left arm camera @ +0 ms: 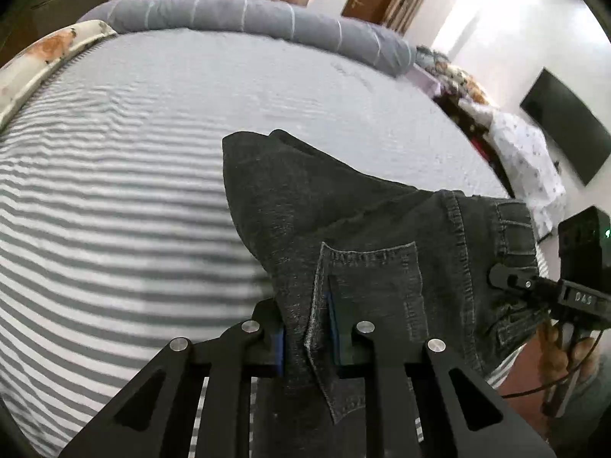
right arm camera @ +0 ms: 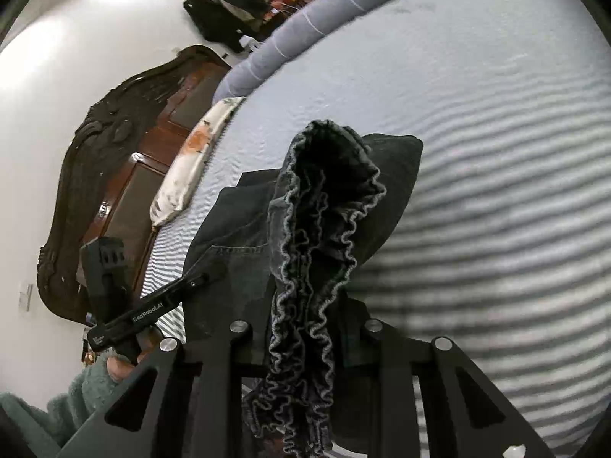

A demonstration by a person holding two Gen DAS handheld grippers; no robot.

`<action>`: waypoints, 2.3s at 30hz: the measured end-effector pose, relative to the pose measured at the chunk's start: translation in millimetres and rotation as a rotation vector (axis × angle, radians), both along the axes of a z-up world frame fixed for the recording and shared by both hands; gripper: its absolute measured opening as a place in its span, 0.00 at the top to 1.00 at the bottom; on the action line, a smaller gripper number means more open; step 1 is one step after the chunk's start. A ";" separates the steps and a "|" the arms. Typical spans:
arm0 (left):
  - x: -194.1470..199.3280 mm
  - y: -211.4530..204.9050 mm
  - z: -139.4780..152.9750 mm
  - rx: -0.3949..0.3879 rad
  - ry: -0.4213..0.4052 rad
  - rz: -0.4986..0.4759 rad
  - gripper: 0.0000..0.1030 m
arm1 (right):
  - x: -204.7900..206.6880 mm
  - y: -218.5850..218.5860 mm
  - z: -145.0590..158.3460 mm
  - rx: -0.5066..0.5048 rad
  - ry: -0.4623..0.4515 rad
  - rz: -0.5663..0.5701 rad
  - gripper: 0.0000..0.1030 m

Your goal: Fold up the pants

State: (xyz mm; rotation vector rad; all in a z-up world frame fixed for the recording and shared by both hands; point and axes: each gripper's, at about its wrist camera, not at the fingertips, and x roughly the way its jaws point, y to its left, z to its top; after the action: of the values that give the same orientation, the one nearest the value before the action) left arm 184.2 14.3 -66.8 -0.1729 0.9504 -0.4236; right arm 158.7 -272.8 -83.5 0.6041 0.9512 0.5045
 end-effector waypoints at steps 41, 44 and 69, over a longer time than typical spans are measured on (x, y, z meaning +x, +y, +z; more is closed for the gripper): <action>28.8 82.1 -29.2 0.328 -0.016 0.250 0.33 | 86.2 71.2 -18.1 -0.424 -0.091 -0.086 0.33; 9.4 75.6 -20.9 0.339 -0.025 0.260 0.31 | 65.5 87.0 -1.5 -0.510 -0.144 -0.100 0.25; -88.9 48.5 7.0 0.415 -0.077 0.322 0.18 | -39.0 157.5 22.9 -0.623 -0.174 -0.047 0.02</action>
State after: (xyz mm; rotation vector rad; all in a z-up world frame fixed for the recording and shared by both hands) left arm 95.2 62.8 -59.8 0.0690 0.8959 0.0665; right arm 119.7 -115.2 -60.6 0.0186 0.8658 0.1928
